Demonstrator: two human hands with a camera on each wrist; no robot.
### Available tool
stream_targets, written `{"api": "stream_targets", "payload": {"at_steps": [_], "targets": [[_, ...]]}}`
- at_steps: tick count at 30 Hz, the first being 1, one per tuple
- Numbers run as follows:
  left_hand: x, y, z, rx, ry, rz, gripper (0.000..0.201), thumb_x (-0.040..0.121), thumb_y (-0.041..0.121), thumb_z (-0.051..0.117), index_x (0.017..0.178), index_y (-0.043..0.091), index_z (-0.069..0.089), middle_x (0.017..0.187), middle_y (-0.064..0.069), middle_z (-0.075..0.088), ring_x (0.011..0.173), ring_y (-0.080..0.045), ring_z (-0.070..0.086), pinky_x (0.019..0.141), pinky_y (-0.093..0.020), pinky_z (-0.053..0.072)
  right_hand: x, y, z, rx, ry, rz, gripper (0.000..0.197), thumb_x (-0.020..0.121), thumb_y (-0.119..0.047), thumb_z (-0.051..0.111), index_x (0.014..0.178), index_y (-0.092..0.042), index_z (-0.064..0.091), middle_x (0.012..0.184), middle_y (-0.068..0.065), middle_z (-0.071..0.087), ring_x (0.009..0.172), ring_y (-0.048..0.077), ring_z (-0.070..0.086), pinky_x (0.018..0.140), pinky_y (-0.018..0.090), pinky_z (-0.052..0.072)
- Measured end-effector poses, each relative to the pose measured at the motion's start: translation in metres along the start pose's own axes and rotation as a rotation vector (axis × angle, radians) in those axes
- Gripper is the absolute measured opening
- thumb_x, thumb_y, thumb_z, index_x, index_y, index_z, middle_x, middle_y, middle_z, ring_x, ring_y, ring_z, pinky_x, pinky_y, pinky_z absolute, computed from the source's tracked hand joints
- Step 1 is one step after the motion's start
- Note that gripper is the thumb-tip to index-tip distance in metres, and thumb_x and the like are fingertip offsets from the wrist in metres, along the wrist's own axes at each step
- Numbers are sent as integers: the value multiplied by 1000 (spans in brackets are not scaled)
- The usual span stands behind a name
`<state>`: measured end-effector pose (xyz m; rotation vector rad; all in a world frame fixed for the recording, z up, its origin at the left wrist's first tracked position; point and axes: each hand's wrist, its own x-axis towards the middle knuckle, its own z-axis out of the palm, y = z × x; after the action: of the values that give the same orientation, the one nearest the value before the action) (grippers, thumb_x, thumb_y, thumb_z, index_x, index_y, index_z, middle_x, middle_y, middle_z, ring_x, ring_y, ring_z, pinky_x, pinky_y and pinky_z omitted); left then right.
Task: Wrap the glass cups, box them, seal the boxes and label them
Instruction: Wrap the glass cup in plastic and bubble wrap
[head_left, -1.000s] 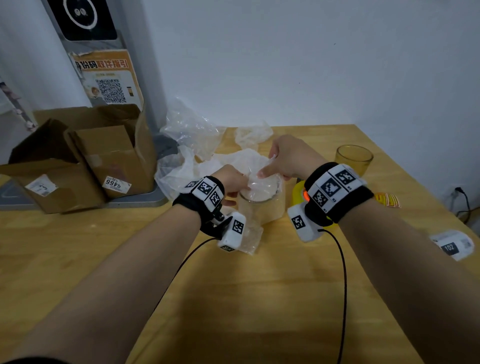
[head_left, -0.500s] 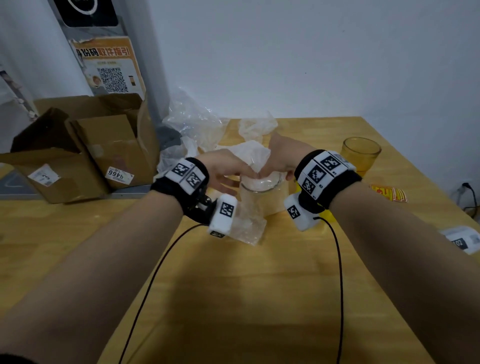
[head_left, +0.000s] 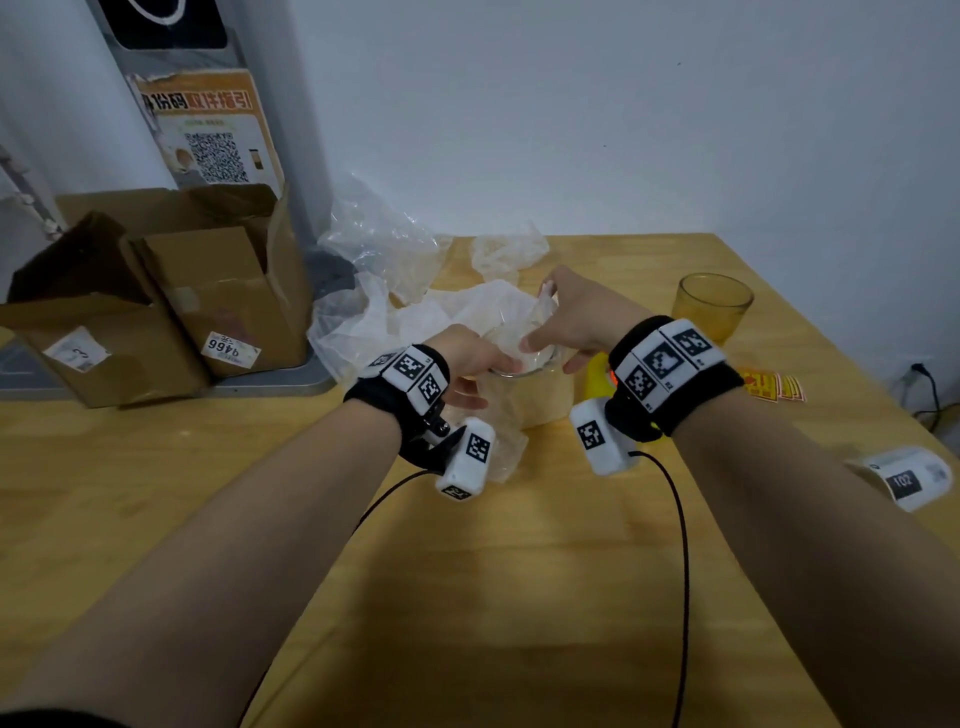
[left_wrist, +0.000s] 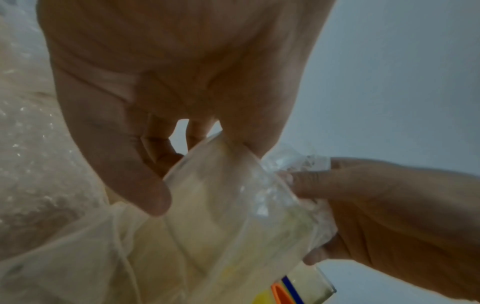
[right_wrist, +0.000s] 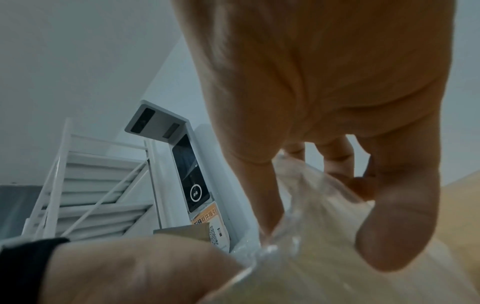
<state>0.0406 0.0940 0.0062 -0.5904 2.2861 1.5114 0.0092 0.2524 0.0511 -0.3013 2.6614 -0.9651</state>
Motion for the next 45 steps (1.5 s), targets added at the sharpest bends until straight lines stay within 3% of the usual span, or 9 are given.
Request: {"api": "stream_targets", "payload": {"at_steps": [3, 8, 13, 19, 23, 31, 34, 40, 45], "targets": [[5, 0, -3, 47, 10, -28, 48, 86, 29, 84, 122, 7, 61, 119, -6, 65, 94, -24, 67, 63, -34, 59, 2, 0, 4, 6, 3, -13, 67, 86, -20, 83, 134, -18, 37, 114, 3, 51, 88, 24, 63, 46, 29, 56], [-2, -1, -12, 145, -35, -57, 37, 93, 46, 71, 101, 13, 58, 74, 0, 52, 53, -14, 57, 58, -27, 54, 1, 5, 9, -14, 50, 18, 64, 90, -38, 78, 137, -17, 40, 117, 2, 54, 92, 23, 64, 45, 31, 55], [-14, 3, -24, 22, 12, 65, 15, 102, 23, 57, 99, 8, 58, 68, -5, 54, 53, -19, 65, 60, -31, 59, -5, 11, 5, 112, 104, 23, 63, 95, -61, 60, 137, -17, 47, 123, 2, 59, 81, 23, 73, 61, 35, 58], [-25, 15, -30, -212, 148, 166, 7, 99, 12, 51, 94, 7, 53, 76, -7, 51, 60, -27, 70, 69, -41, 63, -15, 25, -19, -143, 166, 77, 62, 100, -64, 44, 89, -8, 69, 81, 6, 70, 62, 26, 62, 60, 32, 47], [-27, 15, -27, -269, 167, 197, 7, 98, 9, 52, 93, 6, 54, 73, -8, 55, 62, -28, 72, 69, -43, 64, -16, 51, -21, -415, 45, 215, 56, 94, -50, 69, 63, -14, 39, 55, 2, 34, 49, 20, 35, 53, 30, 30], [-28, 7, -18, -379, 145, 169, 11, 96, 12, 57, 103, 4, 55, 77, -9, 57, 64, -30, 74, 65, -42, 64, 16, 99, -12, -500, 207, 434, 29, 95, -39, 55, 92, -11, 49, 95, 17, 49, 87, 33, 51, 75, 41, 42], [-30, 7, -14, -378, 138, 175, 9, 95, 12, 58, 98, 4, 57, 75, -9, 58, 63, -30, 73, 67, -43, 65, 7, 106, -14, -489, 164, 391, 35, 104, -28, 48, 72, -12, 44, 68, 4, 42, 58, 19, 40, 54, 30, 32], [-31, 10, -7, -359, 123, 172, 10, 95, 12, 59, 101, 5, 57, 74, -8, 59, 61, -28, 73, 66, -43, 65, 2, 123, -14, -344, 186, 389, 32, 101, -17, 57, 75, -14, 38, 65, 4, 39, 54, 18, 37, 48, 28, 28], [-32, 7, -7, -358, 104, 166, 14, 95, 13, 59, 105, 4, 59, 77, -9, 61, 62, -28, 73, 68, -43, 65, 0, 128, -12, -66, 242, 386, 43, 98, -13, 60, 134, -7, 38, 84, 11, 50, 68, 28, 56, 55, 40, 52]]}}
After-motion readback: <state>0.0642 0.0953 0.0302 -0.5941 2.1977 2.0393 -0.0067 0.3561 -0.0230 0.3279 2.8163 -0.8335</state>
